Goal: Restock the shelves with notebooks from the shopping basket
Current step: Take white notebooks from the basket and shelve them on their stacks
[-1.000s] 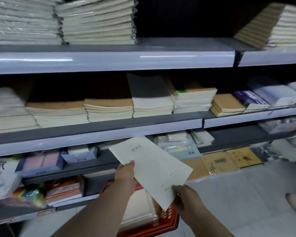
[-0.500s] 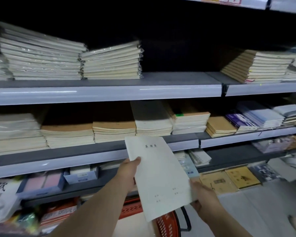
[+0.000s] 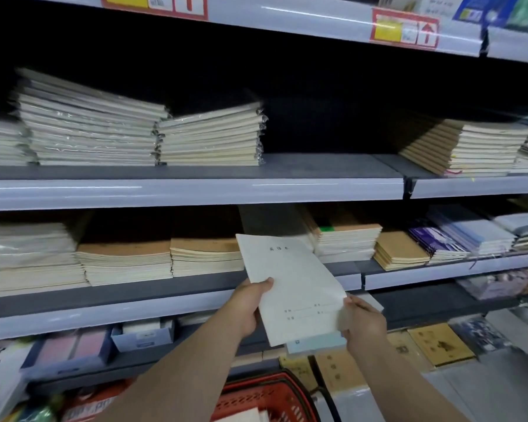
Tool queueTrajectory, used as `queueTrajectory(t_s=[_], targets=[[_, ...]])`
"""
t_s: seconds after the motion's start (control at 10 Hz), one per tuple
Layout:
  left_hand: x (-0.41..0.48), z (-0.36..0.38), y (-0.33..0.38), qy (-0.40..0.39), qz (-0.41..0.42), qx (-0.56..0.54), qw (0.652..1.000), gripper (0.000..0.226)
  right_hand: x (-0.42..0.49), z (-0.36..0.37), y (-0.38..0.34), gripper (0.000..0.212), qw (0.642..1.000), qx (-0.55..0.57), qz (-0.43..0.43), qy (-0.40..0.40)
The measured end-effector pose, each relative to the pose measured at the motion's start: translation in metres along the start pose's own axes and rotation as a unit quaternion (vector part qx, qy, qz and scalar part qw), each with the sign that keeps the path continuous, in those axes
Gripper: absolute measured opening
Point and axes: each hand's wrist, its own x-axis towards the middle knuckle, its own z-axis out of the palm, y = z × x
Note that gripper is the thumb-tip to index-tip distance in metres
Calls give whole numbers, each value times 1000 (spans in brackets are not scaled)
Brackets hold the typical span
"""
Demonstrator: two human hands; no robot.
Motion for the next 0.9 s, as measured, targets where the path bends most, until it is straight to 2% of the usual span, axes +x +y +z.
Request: queueTrajectory(t_s=[0.1,0.2,0.3,0.4,0.5,0.6,0.7,0.8,0.9], targets=[[10,2,7,9,24,22,999,24,22,4,-5,44,979,-203,-19,-23],[21,4,12,19,23,53,998,22,41,-1,-3,42,932,-353,-77,-27],[32,2,19,29,3,71,997,19,60,3,-9,36,891,-442,-100,-33],[44,0,22,46,-15,82,995,18,76,16,-17,32,892,-451,-43,2],[53,-6,21,57,-32,98,993,20,89,20,-18,35,893,-441,-84,-4],[62,-7,22,89,-26,101,991,23,109,31,-8,35,865,-488,-106,-48],[70,-5,26,139,3,80,987,25,119,41,-1,32,943,-327,-16,-49],[77,-1,31,180,35,23,983,27,119,45,-9,9,970,138,182,-83],[82,3,34,197,58,-37,978,28,121,36,-8,22,967,69,200,-145]])
